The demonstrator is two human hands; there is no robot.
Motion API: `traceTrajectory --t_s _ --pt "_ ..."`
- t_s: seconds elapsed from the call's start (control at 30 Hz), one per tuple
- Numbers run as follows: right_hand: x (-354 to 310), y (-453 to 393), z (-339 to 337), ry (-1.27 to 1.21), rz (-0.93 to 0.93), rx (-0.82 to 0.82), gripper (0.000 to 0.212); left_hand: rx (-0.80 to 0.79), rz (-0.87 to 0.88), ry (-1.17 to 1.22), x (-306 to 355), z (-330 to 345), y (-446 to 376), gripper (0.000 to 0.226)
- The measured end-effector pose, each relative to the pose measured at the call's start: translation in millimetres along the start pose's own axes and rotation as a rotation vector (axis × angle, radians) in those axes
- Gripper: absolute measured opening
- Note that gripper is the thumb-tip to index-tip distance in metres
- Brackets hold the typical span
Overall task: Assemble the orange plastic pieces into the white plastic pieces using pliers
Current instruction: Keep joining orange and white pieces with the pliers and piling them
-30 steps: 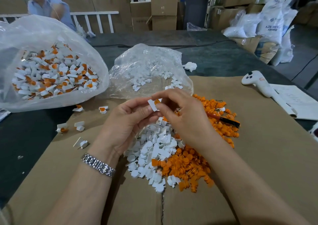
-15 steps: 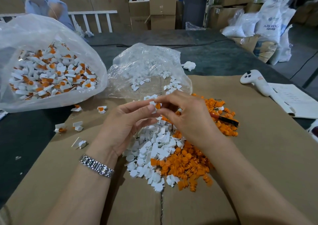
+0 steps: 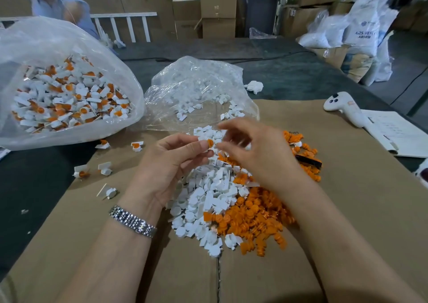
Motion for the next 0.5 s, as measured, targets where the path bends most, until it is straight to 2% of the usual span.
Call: traceTrajectory --t_s 0.1,0.2,0.3,0.5 --pt "33.7 0.2 -19.2 0.290 0.277 -0.002 0.038 0.032 -0.032 0.004 -0.3 -1.6 0.8 0.012" --pt "60.5 7.5 -21.1 0.469 0.533 -0.228 0.058 0.053 -0.043 0.029 -0.6 -3.3 0.1 0.013" --pt "63.0 9.5 -16.5 0.539 0.543 -0.326 0.057 0.061 -0.039 0.033 -0.1 -3.8 -0.4 0.020" --pt "57.3 6.0 -18.5 0.509 0.471 -0.274 0.037 0.085 -0.011 0.024 1.1 -1.6 -1.1 0.026"
Point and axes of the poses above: each hand's wrist, its own y-axis away from the middle knuckle, its own z-axis out of the palm, x = y × z, the point moved 4 cm from there along -y, towards the middle knuckle, and after that the axes turned 2 degrees about -x, right-handed, at the moved point
